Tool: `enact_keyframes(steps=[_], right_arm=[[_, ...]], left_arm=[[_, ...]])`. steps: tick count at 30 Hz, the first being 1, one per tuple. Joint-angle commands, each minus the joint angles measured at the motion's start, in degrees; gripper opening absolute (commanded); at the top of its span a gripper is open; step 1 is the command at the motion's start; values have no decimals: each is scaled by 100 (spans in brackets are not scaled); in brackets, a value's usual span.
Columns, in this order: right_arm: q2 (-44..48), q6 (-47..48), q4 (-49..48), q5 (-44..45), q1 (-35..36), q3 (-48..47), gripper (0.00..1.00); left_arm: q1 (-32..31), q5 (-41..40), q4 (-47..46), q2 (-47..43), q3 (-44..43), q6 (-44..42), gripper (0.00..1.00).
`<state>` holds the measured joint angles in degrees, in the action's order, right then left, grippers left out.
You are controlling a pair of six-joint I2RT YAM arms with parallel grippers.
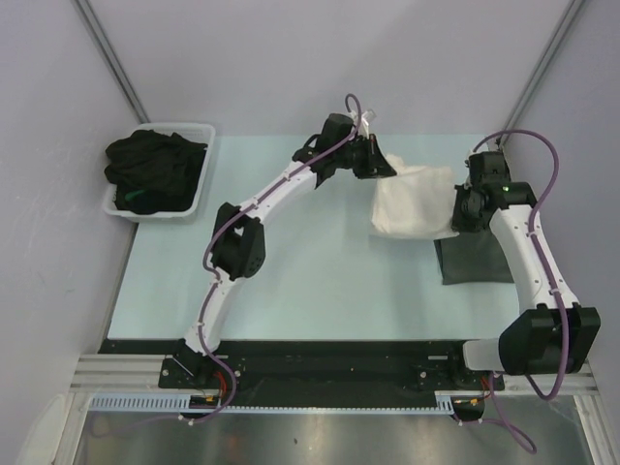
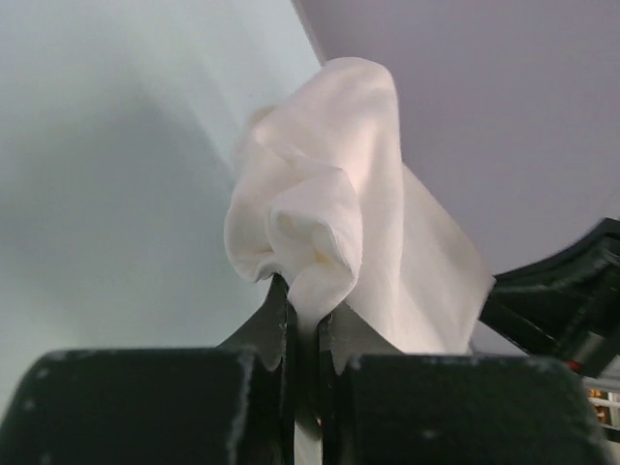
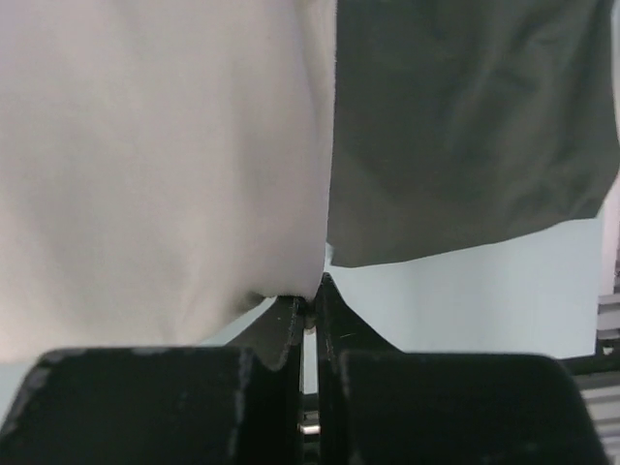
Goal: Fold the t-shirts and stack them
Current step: Put the neatly folded tshirt into the corner of the board with both arms
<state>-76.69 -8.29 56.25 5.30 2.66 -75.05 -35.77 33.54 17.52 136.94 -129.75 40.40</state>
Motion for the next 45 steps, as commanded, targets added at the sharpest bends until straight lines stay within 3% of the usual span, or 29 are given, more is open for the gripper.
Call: enact_keyframes(steps=[1, 10, 21, 31, 45], right_arm=[[-109, 153, -210, 612, -607, -265, 0], [-391, 153, -676, 1402, -1425, -213, 0], [-804, 117, -1116, 1614, -2356, -221, 0], [-1234, 109, -1125, 2036, -2586, -204, 0], [-1112, 21, -1177, 2204, -3034, 191, 0]], left_arm=[[-351, 355, -1021, -90, -278, 565, 0], [-993, 83, -1945, 674, -656, 1066, 0], [-1292, -128, -2613, 1159, -683, 1382, 0], [-1310, -120, -3088, 1501, -683, 1532, 0], [-1433, -172, -3808, 1906, -841, 1980, 0]])
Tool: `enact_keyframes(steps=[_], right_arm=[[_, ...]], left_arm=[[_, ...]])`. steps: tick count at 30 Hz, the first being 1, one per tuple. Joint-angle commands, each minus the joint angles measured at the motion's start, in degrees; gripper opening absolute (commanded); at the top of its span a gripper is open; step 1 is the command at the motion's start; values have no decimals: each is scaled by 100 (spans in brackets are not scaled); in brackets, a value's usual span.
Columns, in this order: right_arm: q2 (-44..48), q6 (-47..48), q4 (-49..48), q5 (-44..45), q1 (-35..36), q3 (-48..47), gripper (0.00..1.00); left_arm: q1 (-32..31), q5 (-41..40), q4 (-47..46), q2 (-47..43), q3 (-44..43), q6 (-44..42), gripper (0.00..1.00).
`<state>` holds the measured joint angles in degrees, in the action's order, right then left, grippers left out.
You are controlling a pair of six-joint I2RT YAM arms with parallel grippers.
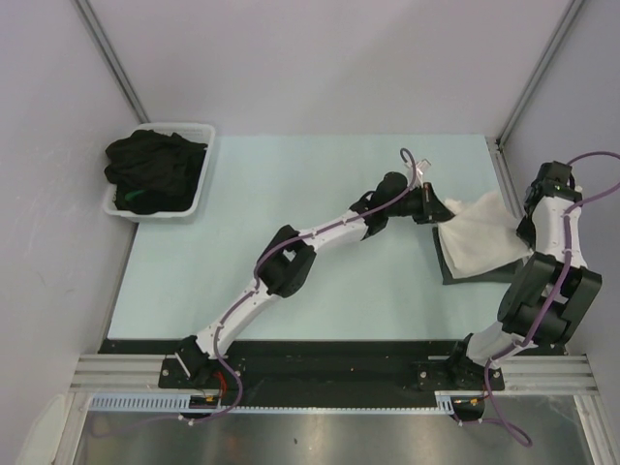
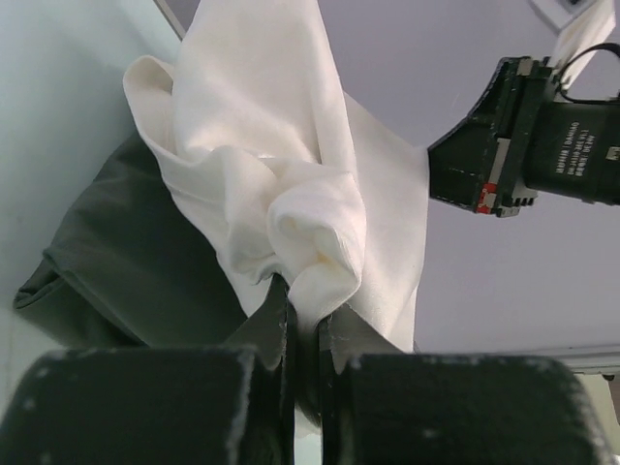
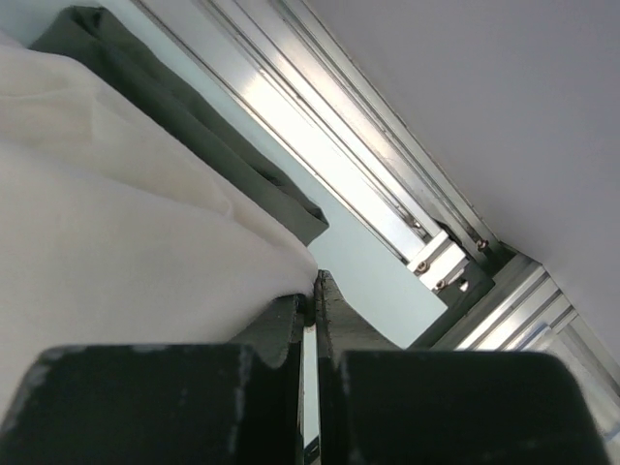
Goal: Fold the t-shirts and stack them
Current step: Put the neatly folded tshirt into the corner of the board with both arms
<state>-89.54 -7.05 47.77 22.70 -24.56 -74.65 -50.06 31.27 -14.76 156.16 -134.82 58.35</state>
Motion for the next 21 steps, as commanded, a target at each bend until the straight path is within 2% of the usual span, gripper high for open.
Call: enact_keyframes(steps=[1, 8, 21], right_arm=[[217, -104, -364, 455, -356, 214, 0], [24, -139, -496, 165, -603, 513, 0], [-468, -139, -602, 226, -638, 548, 0]], left_arm=[[-12, 55, -641, -6, -317, 186, 0], [-4, -24, -677, 46, -176, 160, 0], [286, 28, -853, 372, -220, 125, 0]])
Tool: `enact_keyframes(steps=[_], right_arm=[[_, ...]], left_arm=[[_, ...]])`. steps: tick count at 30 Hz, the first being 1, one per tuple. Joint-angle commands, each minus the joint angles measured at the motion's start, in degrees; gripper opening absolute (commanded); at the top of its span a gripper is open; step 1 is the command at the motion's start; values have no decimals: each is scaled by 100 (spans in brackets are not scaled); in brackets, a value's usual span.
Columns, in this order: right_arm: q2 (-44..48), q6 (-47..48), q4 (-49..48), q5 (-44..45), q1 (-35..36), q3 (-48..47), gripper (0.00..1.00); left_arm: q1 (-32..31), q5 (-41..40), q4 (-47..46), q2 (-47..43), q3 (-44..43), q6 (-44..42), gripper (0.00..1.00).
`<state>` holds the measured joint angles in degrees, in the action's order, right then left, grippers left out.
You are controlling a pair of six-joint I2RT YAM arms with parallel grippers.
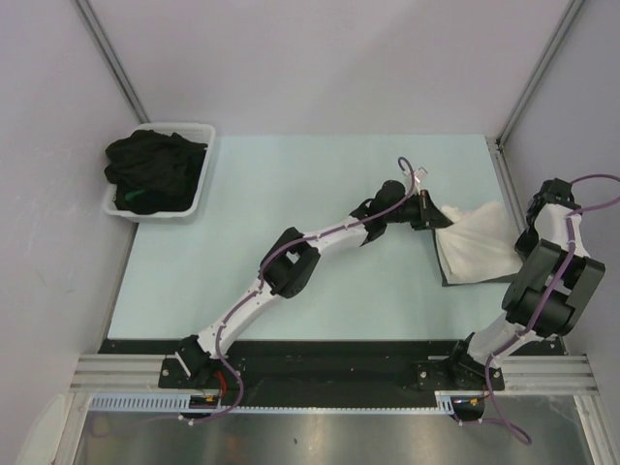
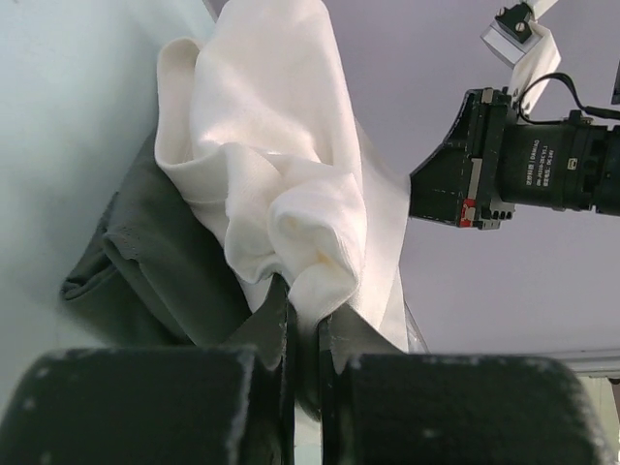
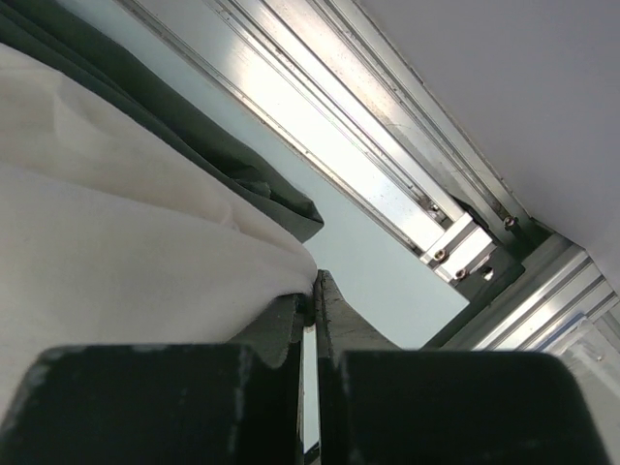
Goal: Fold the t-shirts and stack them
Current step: Put the neatly folded tshirt into the corner of the board with both arms
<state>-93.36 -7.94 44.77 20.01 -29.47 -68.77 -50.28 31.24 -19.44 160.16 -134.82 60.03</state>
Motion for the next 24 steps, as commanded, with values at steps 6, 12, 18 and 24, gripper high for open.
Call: enact_keyframes(steps=[6, 12, 18, 24], right_arm=[[-411, -40, -382, 539, -146, -40, 0], [-472, -23, -382, 653, -138, -66, 10], [-446, -14, -250, 723, -15, -241, 16], [-235, 39, -31, 908, 223, -628, 20]], left_arm=[[431, 31, -473, 59, -228, -18, 0], [449, 145, -605, 121, -255, 176, 4], [449, 189, -543, 42, -220, 114, 20], [449, 259, -552, -55, -158, 88, 44]])
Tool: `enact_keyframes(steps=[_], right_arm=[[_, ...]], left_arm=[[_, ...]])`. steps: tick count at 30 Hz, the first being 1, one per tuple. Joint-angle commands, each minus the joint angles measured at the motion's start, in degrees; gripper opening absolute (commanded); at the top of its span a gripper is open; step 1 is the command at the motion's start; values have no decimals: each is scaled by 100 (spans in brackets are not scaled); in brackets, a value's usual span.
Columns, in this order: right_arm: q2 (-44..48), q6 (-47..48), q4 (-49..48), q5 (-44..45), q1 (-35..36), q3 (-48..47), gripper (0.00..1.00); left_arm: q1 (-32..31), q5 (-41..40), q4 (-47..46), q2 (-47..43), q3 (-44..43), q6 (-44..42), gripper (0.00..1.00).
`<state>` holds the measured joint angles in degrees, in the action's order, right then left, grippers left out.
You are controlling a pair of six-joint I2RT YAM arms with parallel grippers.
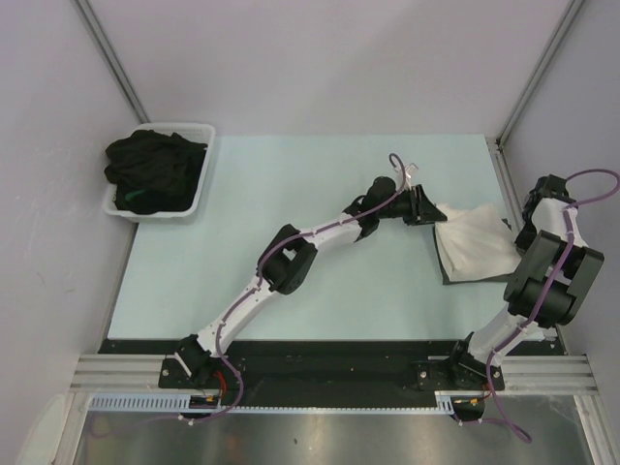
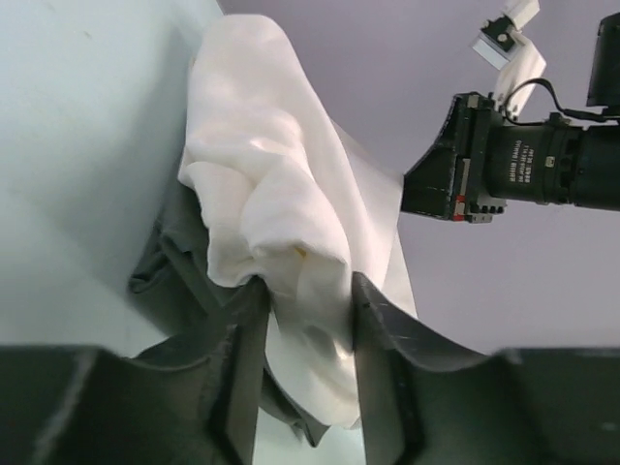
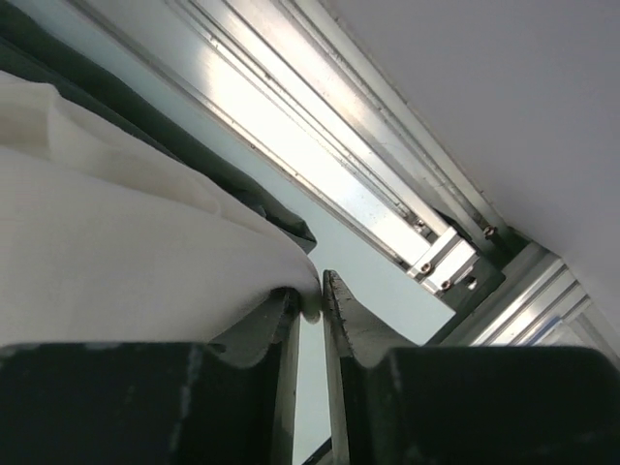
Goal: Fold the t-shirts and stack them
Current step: Put the neatly folded tshirt into the corner of the board with both arms
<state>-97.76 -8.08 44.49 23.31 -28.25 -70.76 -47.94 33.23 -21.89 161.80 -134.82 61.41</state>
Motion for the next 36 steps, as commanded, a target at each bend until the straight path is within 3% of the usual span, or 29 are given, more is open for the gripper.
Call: enact_keyframes(steps=[1, 3, 9, 11, 26, 36], right_arm=[[248, 60, 16, 639, 161, -464, 20], [371, 104, 77, 648, 197, -622, 23], [406, 61, 314, 604, 259, -843, 28], [432, 17, 393, 674, 285, -851, 28], [679, -431, 649, -72, 1128, -1687, 29], [275, -616, 456, -520, 1331, -1467, 28]], left_arm=[[207, 78, -298, -227, -167, -41, 46], [206, 130, -228, -245, -176, -85, 60], [206, 122, -105, -482, -9, -357, 77], [206, 131, -122, -509, -9, -366, 99], [320, 122, 202, -1185, 421, -718, 100], [751, -142, 1563, -2547, 1115, -1973, 99]])
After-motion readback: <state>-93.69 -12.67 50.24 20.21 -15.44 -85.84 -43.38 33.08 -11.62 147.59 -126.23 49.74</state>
